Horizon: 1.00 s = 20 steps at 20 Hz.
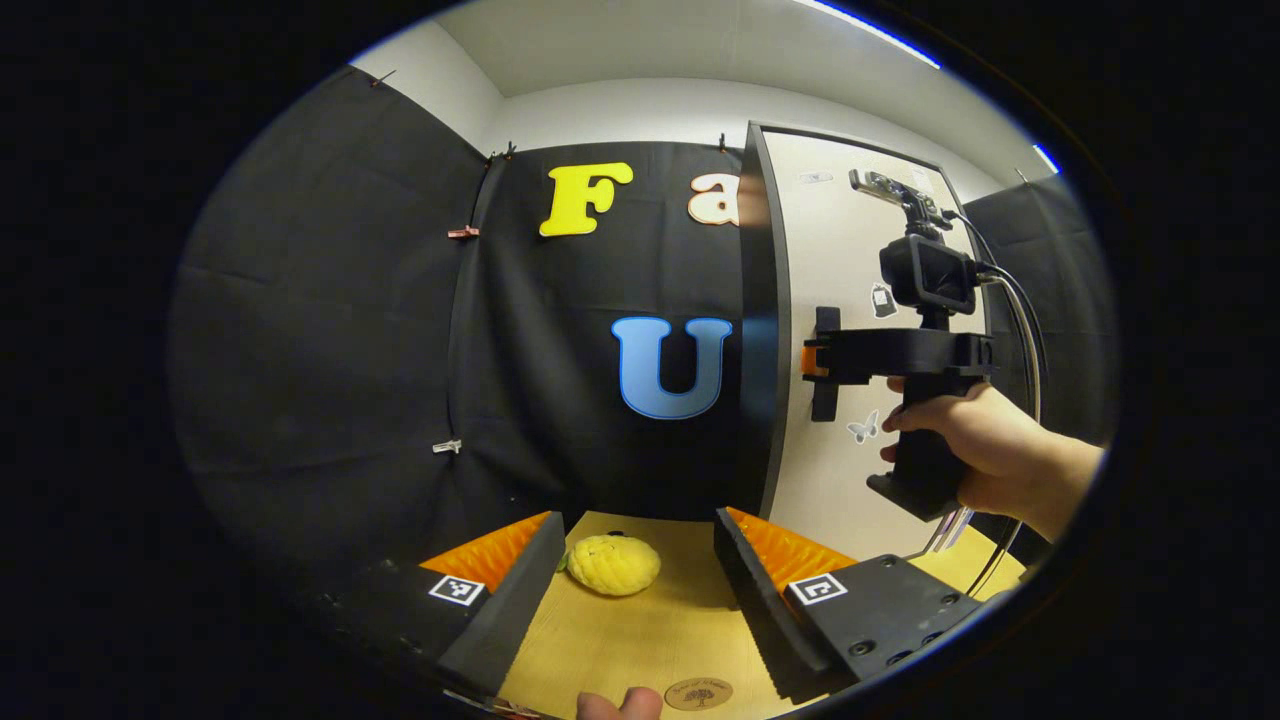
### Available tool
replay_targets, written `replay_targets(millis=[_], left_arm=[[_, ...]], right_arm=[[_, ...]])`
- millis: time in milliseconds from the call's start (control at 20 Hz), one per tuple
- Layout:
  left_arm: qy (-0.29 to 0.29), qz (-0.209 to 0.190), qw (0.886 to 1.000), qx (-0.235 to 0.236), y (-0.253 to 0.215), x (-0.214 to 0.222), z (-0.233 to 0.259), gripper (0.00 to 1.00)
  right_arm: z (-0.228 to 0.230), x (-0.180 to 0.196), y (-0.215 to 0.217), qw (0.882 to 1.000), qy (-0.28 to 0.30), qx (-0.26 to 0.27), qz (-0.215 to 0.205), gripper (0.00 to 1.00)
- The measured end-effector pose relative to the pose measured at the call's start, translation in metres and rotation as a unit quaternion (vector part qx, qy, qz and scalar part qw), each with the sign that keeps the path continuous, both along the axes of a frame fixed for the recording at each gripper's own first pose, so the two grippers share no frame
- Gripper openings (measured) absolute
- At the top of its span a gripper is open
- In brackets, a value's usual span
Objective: Open the cabinet door with the right hand, grasp the bottle in the cabinet with the left hand and place it on the coaster, then close the cabinet door with the right hand.
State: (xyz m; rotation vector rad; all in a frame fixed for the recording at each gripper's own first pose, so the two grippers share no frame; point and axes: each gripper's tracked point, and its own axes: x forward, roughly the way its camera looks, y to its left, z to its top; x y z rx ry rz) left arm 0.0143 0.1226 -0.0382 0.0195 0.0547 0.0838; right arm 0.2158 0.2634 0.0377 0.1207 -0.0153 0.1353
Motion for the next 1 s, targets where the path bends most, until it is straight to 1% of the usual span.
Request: replay_targets(millis=[50, 100, 150, 200, 300, 350, 400, 450, 700, 850, 1000], left_arm=[[0.0, -0.002, 1.0, -0.001, 0.0, 0.0, 0.0, 0.95], [-0.001, -0.002, 1.0, -0.001, 0.0, 0.001, -0.001, 0.95], [-0.001, -0.001, 1.0, -0.001, 0.0, 0.001, 0.0, 0.95], [-0.002, -0.002, 1.0, -0.001, -0.001, 0.0, 0.001, 0.95], [-0.005, -0.002, 1.0, -0.002, -0.002, -0.003, 0.005, 0.95], [-0.006, -0.002, 1.0, -0.002, -0.001, -0.004, 0.006, 0.95], [-0.006, -0.002, 1.0, -0.002, -0.002, -0.005, 0.005, 0.95], [-0.006, -0.002, 1.0, -0.002, -0.001, -0.007, 0.006, 0.95], [-0.009, -0.002, 1.0, -0.001, -0.003, -0.014, 0.012, 0.95], [-0.018, -0.008, 1.0, -0.008, -0.013, -0.024, 0.018, 0.95], [-0.018, -0.009, 1.0, -0.009, -0.021, -0.031, 0.018, 0.95]], right_arm=[[-0.002, -0.001, 0.001, 1.0, 0.001, 0.001, -0.006, 0.5], [-0.002, 0.002, -0.001, 1.0, -0.003, -0.008, -0.024, 0.51], [-0.002, 0.006, -0.002, 1.0, -0.005, -0.011, -0.027, 0.41], [-0.001, 0.002, -0.002, 0.999, -0.008, -0.013, -0.028, 0.35], [-0.002, 0.001, -0.002, 1.0, 0.003, -0.009, -0.022, 0.35], [-0.003, 0.002, -0.002, 1.0, 0.007, -0.007, -0.017, 0.21], [-0.002, 0.001, -0.001, 1.0, 0.006, -0.006, -0.01, 0.26], [-0.003, -0.001, -0.001, 1.0, 0.008, -0.006, -0.004, 0.18], [0.0, -0.021, -0.001, 1.0, 0.007, -0.007, 0.023, 0.18], [-0.003, -0.048, -0.004, 0.998, 0.005, -0.007, 0.055, 0.18], [0.0, -0.066, -0.008, 0.996, 0.011, 0.001, 0.084, 0.18]])
